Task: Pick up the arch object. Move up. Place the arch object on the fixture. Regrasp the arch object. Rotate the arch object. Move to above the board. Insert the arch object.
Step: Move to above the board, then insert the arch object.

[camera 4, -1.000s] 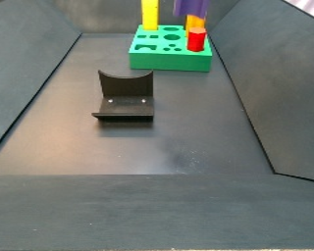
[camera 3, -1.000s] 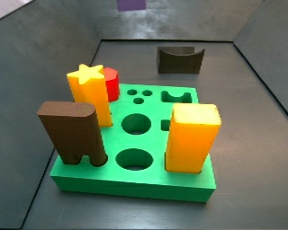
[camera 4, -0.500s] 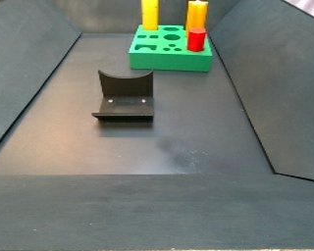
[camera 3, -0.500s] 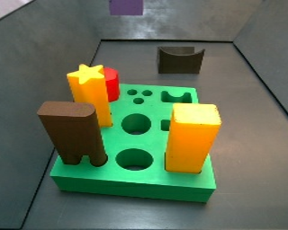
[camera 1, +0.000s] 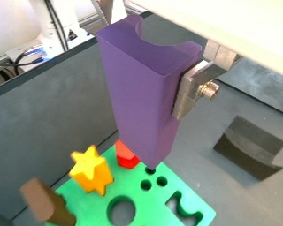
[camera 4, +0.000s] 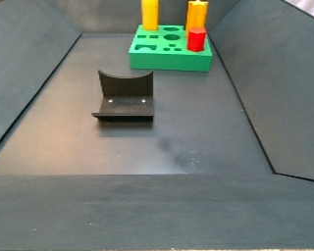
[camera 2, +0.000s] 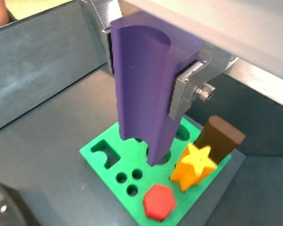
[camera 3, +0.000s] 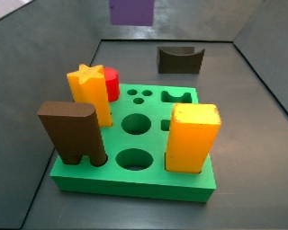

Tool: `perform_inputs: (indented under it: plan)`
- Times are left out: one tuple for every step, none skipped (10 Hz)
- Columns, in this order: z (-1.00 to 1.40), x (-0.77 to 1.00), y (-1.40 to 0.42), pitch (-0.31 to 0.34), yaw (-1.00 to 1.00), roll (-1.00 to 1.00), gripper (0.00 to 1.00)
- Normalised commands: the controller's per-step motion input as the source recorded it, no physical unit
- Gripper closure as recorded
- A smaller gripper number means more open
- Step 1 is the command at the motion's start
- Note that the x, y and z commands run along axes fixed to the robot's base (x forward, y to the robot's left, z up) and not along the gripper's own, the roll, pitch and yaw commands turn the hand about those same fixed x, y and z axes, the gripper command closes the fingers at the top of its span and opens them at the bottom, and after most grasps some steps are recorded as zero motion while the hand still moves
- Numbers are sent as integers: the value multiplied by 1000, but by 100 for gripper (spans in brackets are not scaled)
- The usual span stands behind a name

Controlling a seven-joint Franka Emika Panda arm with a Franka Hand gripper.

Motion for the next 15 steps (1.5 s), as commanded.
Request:
perform_inputs:
  plan:
    - [51,158,-256,150,11,80,100]
    - [-611,531,191,59,-120,130,100]
    - [-549,526,183,69,-131,121,100]
    - [-426,654,100,106,-134,140,100]
    - [-443,683,51,113,-140,133,100]
    - [-406,666,11,110,-197,71,100]
    - [-343,623,26,106,-251,21,100]
    - [-377,529,100,93,-231,19,100]
    - [-411,294,191,64,-169,0,100]
    - [-454,166,197,19,-114,-3,100]
    - [-474,126,109,0,-54,0,100]
    - [-420,106,60,0,-43,-7,100]
    - [-357,83,40,0,-51,-20,100]
    - [-334,34,40,0,-37,-16,100]
    - [-309,0,49,-6,-3,-3,100]
